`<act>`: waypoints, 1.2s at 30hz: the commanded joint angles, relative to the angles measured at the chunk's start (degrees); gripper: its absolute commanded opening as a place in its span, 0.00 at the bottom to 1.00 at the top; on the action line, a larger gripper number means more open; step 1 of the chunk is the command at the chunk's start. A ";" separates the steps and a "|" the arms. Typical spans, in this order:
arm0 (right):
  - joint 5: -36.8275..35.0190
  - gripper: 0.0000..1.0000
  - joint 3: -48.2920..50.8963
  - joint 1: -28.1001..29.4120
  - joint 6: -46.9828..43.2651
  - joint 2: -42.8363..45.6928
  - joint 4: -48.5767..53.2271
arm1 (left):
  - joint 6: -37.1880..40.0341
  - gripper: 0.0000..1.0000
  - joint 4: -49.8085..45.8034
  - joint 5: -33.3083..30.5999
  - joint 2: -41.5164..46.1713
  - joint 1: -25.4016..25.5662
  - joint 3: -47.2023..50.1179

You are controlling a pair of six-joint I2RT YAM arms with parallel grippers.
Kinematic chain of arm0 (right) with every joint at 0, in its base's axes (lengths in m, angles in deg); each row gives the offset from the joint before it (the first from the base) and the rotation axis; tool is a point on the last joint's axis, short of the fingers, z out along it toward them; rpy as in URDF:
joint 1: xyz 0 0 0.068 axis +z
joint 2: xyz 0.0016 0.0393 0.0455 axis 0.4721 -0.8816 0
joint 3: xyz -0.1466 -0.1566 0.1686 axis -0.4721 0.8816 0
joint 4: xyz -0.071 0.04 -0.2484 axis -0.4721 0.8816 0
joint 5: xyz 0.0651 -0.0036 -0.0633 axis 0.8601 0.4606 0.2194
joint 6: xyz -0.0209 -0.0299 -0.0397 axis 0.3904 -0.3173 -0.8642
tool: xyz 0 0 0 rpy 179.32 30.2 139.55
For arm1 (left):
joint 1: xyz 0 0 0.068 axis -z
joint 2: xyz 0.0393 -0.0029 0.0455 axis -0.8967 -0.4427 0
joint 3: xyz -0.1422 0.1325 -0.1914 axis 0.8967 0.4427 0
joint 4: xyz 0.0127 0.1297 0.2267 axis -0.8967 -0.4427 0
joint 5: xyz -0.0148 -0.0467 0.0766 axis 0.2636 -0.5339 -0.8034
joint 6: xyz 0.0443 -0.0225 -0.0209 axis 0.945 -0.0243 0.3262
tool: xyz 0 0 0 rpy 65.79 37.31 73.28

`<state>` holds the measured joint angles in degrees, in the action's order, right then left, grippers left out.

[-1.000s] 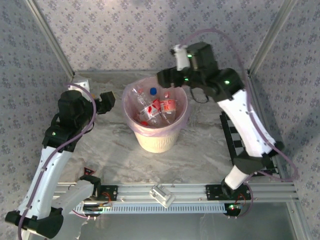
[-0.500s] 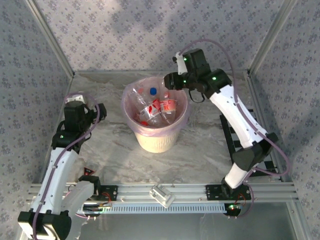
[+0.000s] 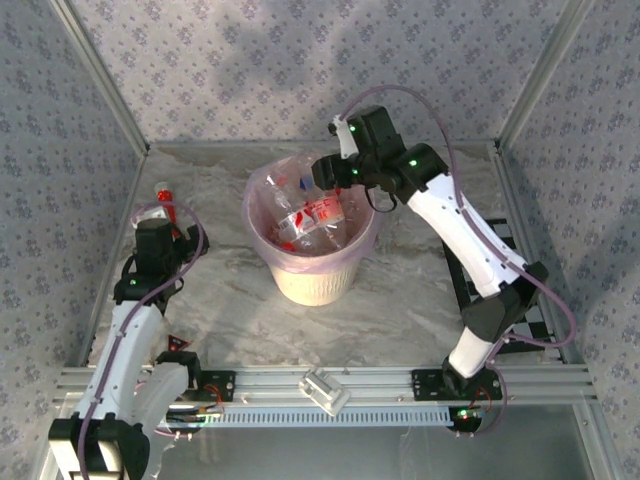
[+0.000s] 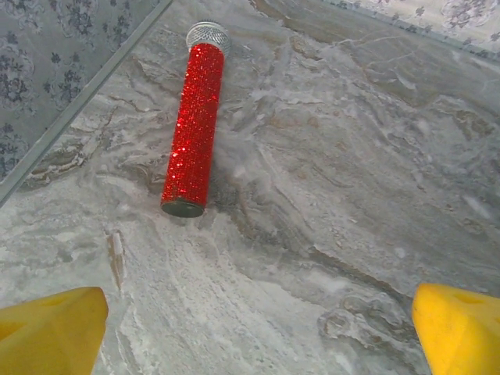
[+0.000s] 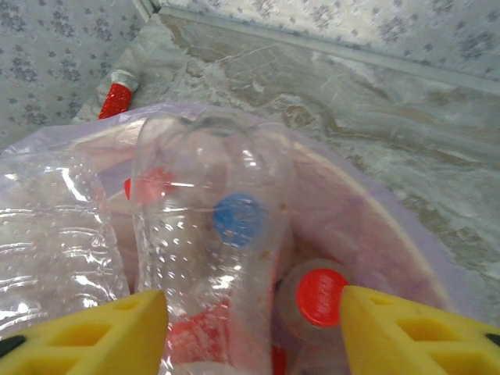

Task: Put the plastic bottles in the bin

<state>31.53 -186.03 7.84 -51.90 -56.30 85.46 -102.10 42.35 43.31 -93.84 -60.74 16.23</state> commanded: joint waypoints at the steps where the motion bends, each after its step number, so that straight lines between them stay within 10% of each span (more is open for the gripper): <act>1: -3.85 0.72 0.48 -2.23 -1.19 7.10 1.00 | 2.61 1.00 5.57 -2.18 0.37 -0.52 2.82; 5: -5.75 1.00 10.14 -8.53 -0.94 13.77 -2.99 | 4.73 1.00 11.56 -3.28 -0.73 -0.79 6.68; 18: -22.61 1.00 63.91 -23.18 -8.94 25.78 -37.46 | 12.50 1.00 37.12 0.33 -10.00 -1.27 16.90; 29: -31.00 1.00 83.49 -26.06 -14.48 15.12 -76.94 | 16.31 1.00 55.16 -0.65 -25.40 -1.39 18.01; 36: -27.26 1.00 86.23 -26.05 -18.40 14.54 -85.34 | 17.97 1.00 59.90 0.57 -30.73 -1.40 15.80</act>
<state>3.46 -101.00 -17.80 -66.87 -41.43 9.88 -85.53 96.70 43.40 -123.15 -61.61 33.91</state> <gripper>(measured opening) 0.999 0.997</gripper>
